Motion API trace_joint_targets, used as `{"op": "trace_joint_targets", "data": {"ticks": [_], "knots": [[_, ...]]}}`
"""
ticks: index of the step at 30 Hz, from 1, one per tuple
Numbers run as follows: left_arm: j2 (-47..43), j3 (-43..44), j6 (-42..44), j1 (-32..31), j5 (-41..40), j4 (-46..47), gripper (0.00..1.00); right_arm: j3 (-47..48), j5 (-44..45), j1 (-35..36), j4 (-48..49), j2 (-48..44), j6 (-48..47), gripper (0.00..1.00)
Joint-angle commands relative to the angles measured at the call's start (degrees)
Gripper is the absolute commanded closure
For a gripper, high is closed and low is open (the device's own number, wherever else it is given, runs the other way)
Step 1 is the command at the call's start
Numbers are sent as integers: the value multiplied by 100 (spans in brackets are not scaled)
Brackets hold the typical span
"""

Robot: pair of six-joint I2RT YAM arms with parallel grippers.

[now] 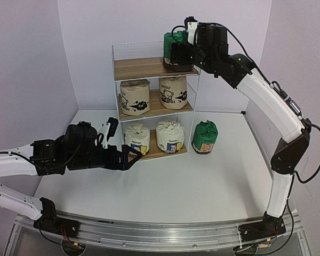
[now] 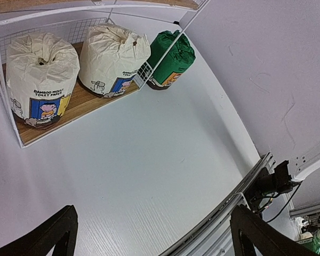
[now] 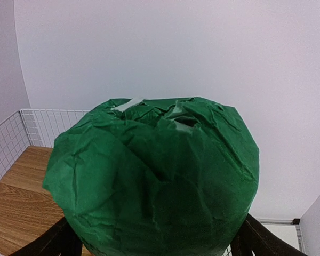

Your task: Place and organize the paper towels onto the shelf

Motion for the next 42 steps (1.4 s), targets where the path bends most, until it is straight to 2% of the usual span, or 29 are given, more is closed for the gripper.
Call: {"op": "trace_joint_targets", "data": {"ticks": [1,20,32,37,42], "knots": [[4,-41,189,20,190,350,0,43,-71,-3,92,-367,-23,8],[-75,-11,167,26,264,396,0,-518,-195,-6,80,-1000,-84,6],[21,3,167,25,300,454,0,-1793,-756,-5,64,-1911,318,6],[63,5,164,22,303,466,0,-2075,-543,-2,54,-1971,255,6],[90,-1,166,26,303,480,0,-1953,-413,-12,54,-1749,239,5]]}}
